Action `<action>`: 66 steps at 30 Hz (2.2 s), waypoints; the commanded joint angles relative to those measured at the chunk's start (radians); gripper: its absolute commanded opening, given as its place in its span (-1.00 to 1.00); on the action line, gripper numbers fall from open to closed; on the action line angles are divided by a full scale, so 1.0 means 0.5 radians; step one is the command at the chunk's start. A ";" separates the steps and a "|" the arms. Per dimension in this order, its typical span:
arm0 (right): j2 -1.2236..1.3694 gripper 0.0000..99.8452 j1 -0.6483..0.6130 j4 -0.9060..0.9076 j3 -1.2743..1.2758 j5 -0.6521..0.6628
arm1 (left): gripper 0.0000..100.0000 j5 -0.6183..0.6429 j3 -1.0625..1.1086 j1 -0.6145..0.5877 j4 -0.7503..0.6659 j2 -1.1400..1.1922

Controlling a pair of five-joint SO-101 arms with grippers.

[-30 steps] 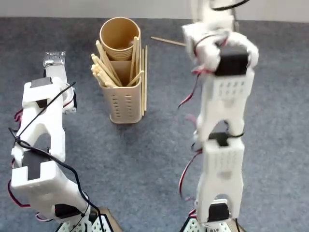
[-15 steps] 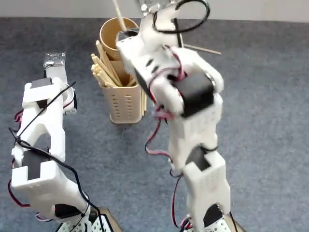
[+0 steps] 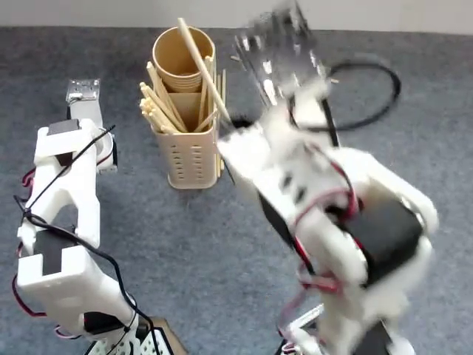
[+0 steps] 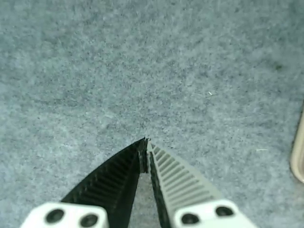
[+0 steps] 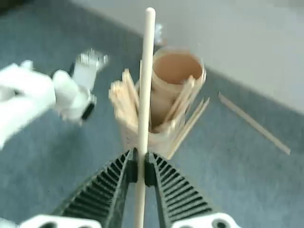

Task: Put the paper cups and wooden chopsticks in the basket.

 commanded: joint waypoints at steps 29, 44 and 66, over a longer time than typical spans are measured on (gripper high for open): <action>0.542 -0.99 0.002 -2.708 1.017 0.153 | -0.98 0.025 0.118 0.100 -0.132 -0.081; 0.993 -0.97 0.057 -2.475 0.836 -0.107 | -0.98 0.025 0.127 0.087 -0.135 -0.087; -0.146 -0.37 0.195 -0.723 1.128 0.279 | -0.67 0.040 -2.438 0.232 1.289 0.259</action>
